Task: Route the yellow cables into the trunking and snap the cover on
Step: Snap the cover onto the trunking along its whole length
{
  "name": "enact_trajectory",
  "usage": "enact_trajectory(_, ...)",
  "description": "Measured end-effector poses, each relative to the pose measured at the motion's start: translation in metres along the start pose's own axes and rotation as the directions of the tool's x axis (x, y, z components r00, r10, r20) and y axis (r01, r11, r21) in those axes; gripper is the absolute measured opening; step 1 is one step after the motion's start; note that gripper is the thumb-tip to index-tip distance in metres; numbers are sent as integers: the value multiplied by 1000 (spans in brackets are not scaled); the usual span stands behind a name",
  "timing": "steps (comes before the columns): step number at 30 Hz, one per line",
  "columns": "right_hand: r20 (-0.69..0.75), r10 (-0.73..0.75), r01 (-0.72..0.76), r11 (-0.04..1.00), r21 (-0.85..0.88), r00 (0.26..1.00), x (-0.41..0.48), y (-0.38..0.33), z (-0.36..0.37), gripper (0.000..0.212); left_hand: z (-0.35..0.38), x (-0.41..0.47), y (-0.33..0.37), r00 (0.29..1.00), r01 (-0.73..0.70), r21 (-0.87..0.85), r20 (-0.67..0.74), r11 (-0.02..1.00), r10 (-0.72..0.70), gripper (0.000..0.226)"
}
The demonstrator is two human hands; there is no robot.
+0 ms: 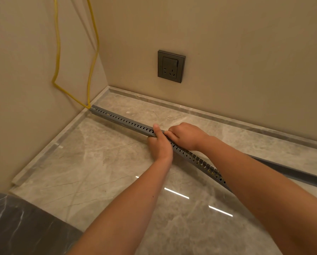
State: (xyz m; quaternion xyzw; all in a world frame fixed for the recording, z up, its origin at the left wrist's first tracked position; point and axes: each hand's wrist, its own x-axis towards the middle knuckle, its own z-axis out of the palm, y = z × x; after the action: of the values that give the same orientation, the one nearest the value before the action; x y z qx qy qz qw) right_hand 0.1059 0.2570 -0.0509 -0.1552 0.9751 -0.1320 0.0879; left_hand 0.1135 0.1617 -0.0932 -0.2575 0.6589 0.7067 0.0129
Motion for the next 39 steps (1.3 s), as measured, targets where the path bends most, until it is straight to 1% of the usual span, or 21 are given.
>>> enact_trajectory(2, -12, -2, 2, 999, -39, 1000, 0, 1, -3, 43, -7, 3, -3, 991, 33, -33, 130, 999, -28, 54)
enact_trajectory(4, -21, 2, -3, 998, -59, 1000, 0, 3, -5, 43, -15, 8, -2, 954, 111, -85, 287, 990, -83, 49)
enact_trajectory(6, -26, 5, -6, 998, -66, 1000, 0, 5, -5, 42, -21, 11, 2, 917, 186, -120, 379, 975, -128, 43)
enact_trajectory(8, -33, 2, -5, 998, -70, 999, -1, 5, -4, 42, -24, 12, 7, 900, 220, -158, 414, 963, -138, 33)
enact_trajectory(10, -40, 2, -5, 997, -81, 999, 0, 6, -4, 44, -27, 11, 10, 890, 223, -170, 437, 960, -130, 23)
enact_trajectory(12, -43, 7, -11, 995, -99, 999, -1, 9, -5, 46, -32, 12, 11, 875, 218, -167, 470, 962, -117, 20)
enact_trajectory(16, -45, 9, -14, 993, -117, 999, -4, 15, -7, 47, -39, 14, 14, 846, 242, -172, 520, 955, -121, 31)
enact_trajectory(19, -47, 8, -13, 992, -125, 999, -5, 16, -6, 47, -39, 12, 16, 828, 308, -197, 538, 931, -160, 33)
enact_trajectory(22, -44, 8, -14, 990, -139, 999, -6, 15, -3, 47, -37, 12, 16, 834, 327, -174, 516, 929, -197, 39)
enact_trajectory(25, -34, 15, -19, 990, -141, 999, -6, 16, -1, 47, -35, 10, 14, 843, 346, -176, 489, 922, -223, 40)
enact_trajectory(28, -29, 17, -20, 993, -112, 999, -8, 14, 1, 46, -33, 8, 10, 869, 330, -173, 440, 928, -227, 41)
enact_trajectory(34, -8, 31, -32, 994, -103, 999, -10, 12, 5, 44, -25, 1, 2, 947, 228, -151, 265, 962, -183, 26)
enact_trajectory(39, 18, 58, -58, 998, -2, 998, -11, 12, 7, 42, -20, 0, -6, 989, 90, -65, 124, 994, -81, 32)
